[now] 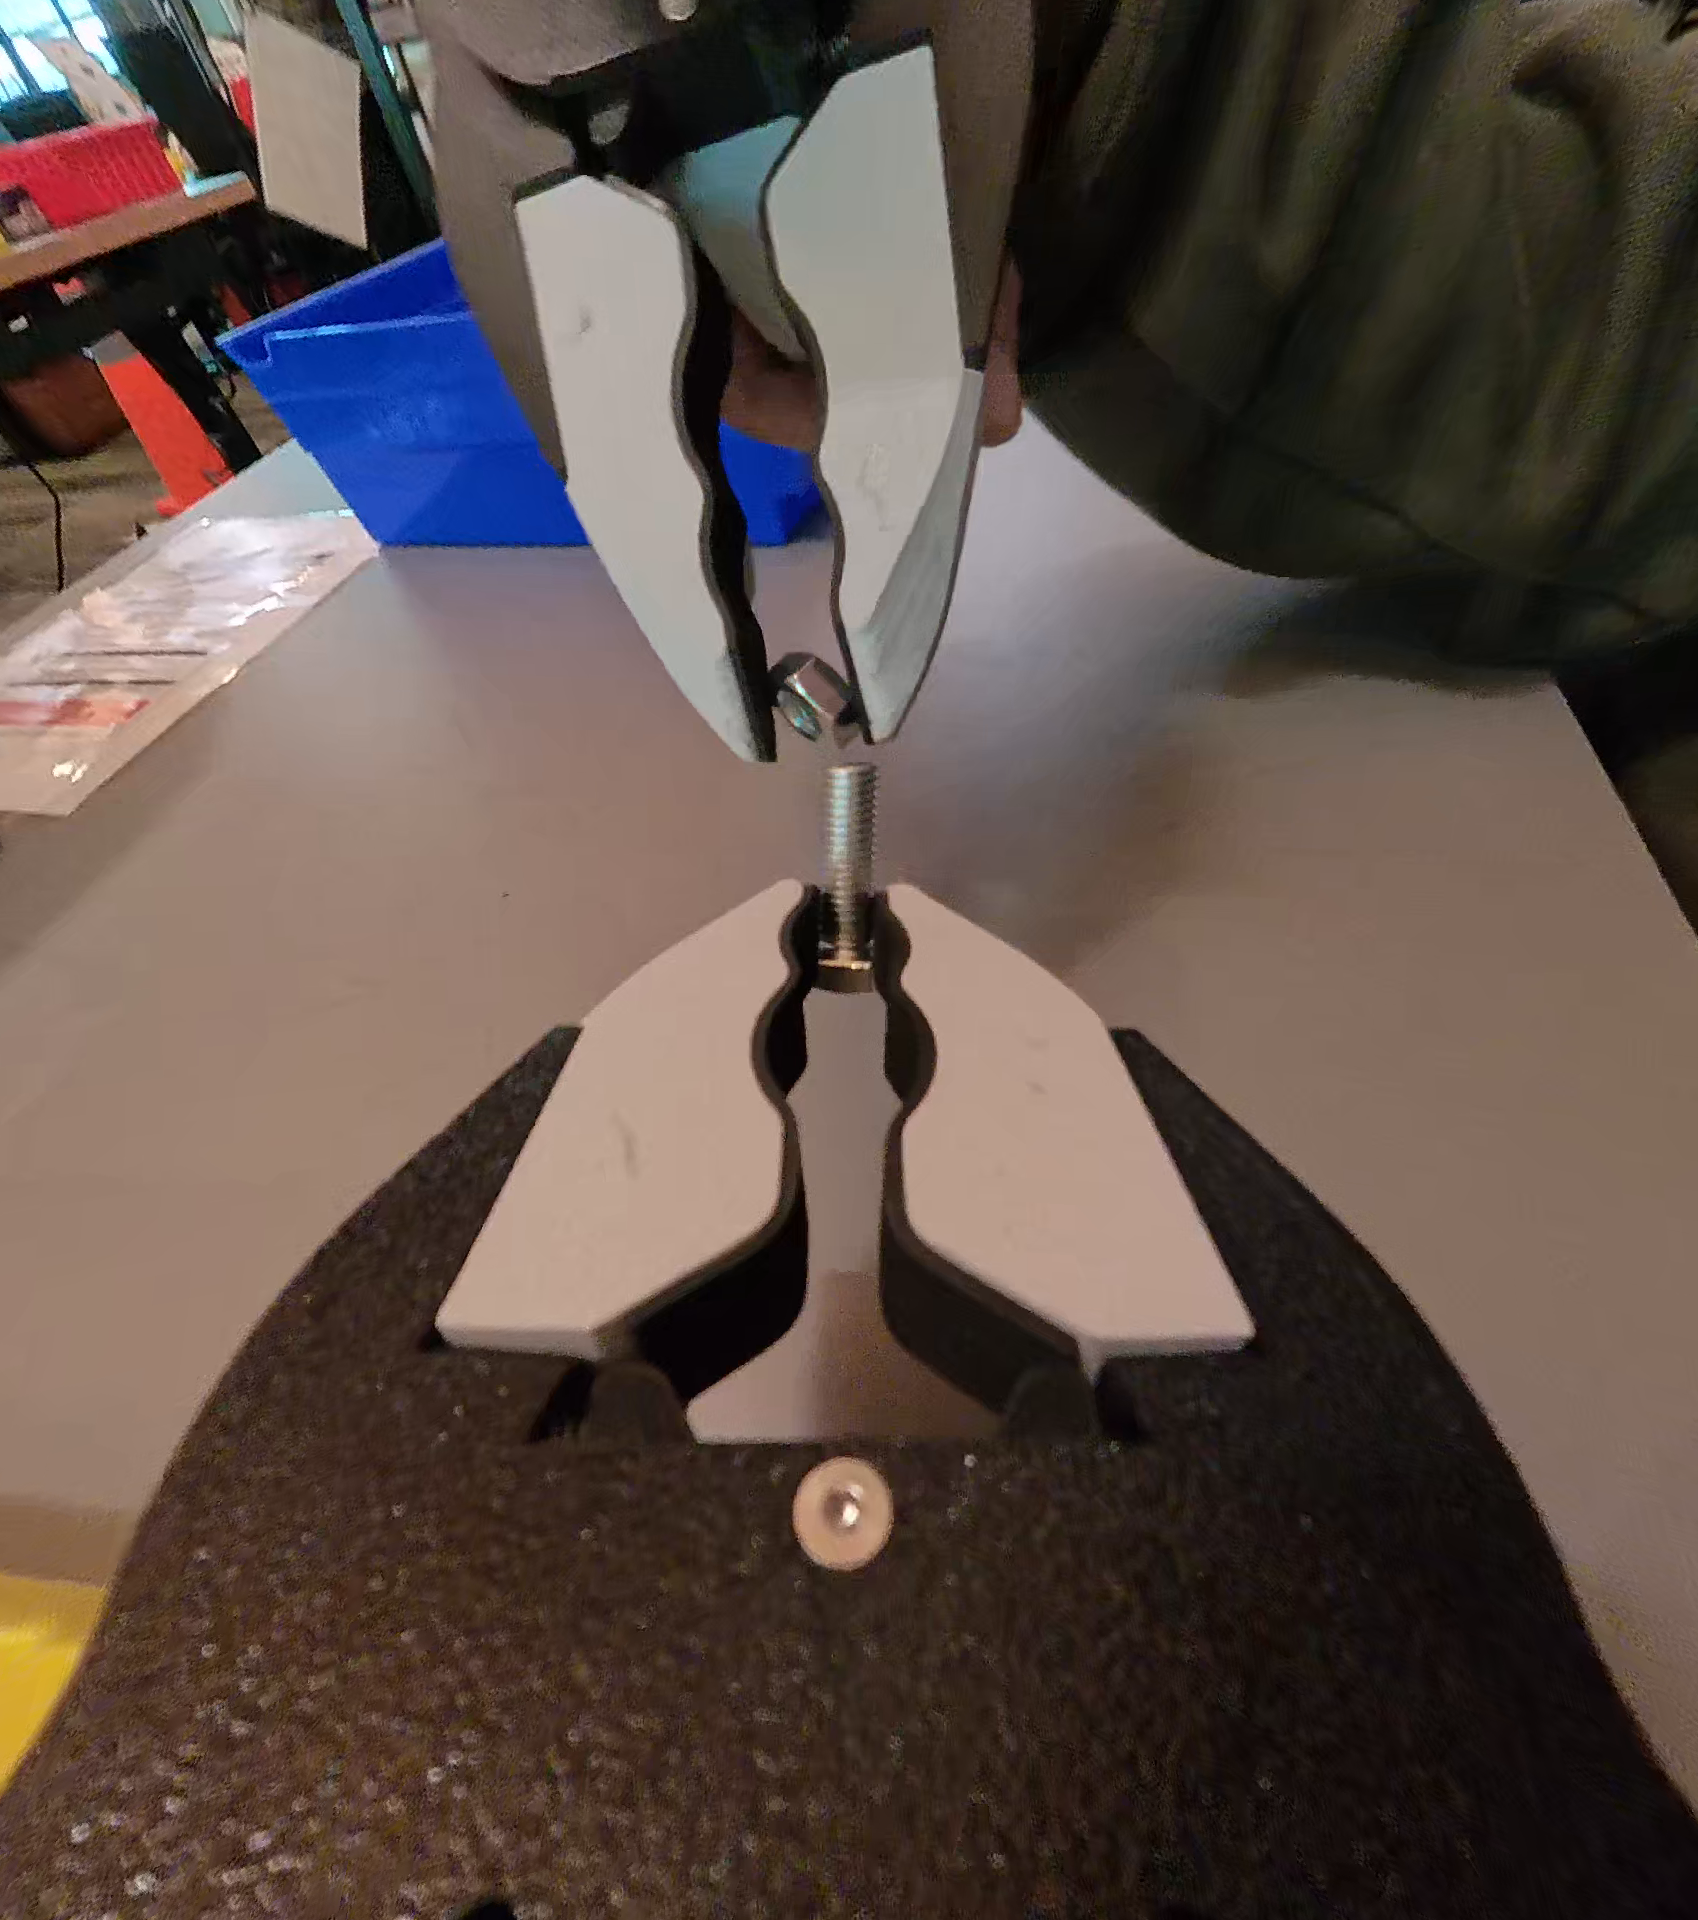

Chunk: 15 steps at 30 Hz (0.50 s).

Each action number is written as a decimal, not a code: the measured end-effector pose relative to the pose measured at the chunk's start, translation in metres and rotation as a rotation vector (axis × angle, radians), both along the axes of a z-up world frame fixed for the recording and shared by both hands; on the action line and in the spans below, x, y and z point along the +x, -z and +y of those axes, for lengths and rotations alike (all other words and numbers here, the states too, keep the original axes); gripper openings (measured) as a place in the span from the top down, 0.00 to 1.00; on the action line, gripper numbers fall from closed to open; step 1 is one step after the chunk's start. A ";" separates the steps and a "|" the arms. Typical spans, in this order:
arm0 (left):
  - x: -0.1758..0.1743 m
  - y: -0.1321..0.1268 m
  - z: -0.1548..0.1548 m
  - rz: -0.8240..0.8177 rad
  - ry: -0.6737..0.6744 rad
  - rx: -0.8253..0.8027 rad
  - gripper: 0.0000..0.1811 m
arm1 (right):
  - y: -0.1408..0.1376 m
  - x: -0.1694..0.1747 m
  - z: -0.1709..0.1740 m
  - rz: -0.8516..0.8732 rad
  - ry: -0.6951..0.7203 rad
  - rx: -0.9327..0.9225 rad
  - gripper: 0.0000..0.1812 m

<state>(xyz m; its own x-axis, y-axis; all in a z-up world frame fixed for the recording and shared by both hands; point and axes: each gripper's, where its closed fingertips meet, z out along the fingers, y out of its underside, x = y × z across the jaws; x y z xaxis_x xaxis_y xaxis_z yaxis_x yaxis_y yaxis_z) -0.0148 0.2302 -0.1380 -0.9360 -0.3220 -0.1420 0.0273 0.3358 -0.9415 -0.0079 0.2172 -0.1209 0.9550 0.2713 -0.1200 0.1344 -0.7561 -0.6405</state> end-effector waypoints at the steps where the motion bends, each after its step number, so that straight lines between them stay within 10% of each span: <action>1: 0.001 0.002 0.002 0.003 -0.009 0.012 0.95 | 0.002 0.003 0.000 -0.001 0.047 0.036 0.90; 10: 0.006 -0.003 0.012 0.016 -0.053 -0.027 0.95 | 0.070 0.030 -0.028 -0.520 0.321 -0.047 0.90; 15: 0.004 -0.002 0.011 0.018 -0.045 -0.021 0.95 | 0.078 0.011 -0.027 -0.477 0.326 -0.026 0.87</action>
<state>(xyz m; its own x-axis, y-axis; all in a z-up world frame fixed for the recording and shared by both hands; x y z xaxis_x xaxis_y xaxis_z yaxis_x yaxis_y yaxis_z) -0.0103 0.2414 -0.1361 -0.9227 -0.3668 -0.1184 -0.0042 0.3166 -0.9485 0.0030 0.1902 -0.1990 0.9390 -0.0431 0.3413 0.1612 -0.8214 -0.5471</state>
